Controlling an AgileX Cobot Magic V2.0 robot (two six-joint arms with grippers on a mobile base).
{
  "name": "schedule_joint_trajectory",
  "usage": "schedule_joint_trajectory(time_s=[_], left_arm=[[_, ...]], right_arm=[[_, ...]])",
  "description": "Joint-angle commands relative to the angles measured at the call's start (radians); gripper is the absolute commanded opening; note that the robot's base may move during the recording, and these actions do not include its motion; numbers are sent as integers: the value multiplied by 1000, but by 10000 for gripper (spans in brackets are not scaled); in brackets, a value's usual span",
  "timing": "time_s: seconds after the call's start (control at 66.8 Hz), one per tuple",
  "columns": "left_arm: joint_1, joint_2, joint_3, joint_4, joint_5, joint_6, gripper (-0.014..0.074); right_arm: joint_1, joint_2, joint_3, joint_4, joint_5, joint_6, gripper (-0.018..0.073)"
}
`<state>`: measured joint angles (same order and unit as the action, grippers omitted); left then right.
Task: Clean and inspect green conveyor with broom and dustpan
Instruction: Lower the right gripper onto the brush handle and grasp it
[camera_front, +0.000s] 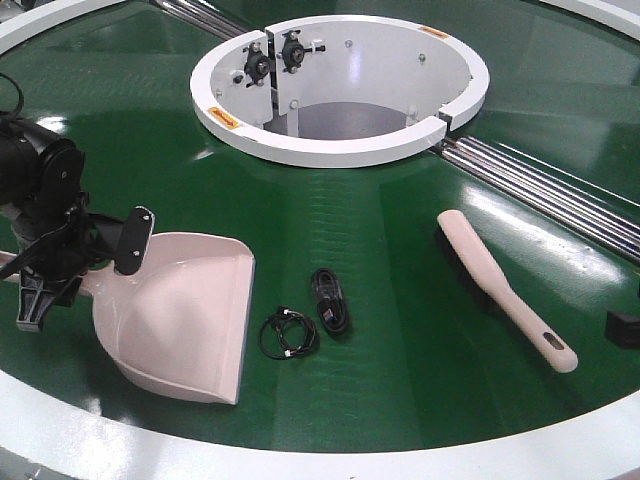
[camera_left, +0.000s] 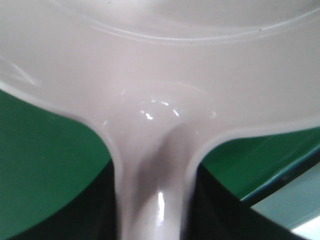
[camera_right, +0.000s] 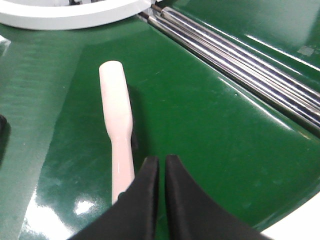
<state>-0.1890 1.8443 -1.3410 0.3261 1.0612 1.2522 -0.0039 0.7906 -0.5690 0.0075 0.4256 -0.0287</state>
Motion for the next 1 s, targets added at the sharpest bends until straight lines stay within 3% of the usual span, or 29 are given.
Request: schedule_joint_trajectory(time_s=[0.0,0.21,0.344,0.719,0.884,0.988], left_arm=[[-5,-46,-28,17,-20,-21,-6],[-5,-46,-28,17,-20,-21,-6],[-5,-46,-28,17,-20,-21,-6],[-5,-46,-28,17,-20,-21,-6],[-5,-46,-28,17,-20,-21,-6],[-5,-46,-28,17,-20,-21,-6]], right_arm=[[-3,47,-101,11,19,-45,146],[-3,186,-254,91,137,-150,461],[-3,307,-338,169,193,-210,563],[7,659,-599,182,466,-234,545],[72,775,-667,95,524,-217,545],[89,835,-706,54,554,-151,545]])
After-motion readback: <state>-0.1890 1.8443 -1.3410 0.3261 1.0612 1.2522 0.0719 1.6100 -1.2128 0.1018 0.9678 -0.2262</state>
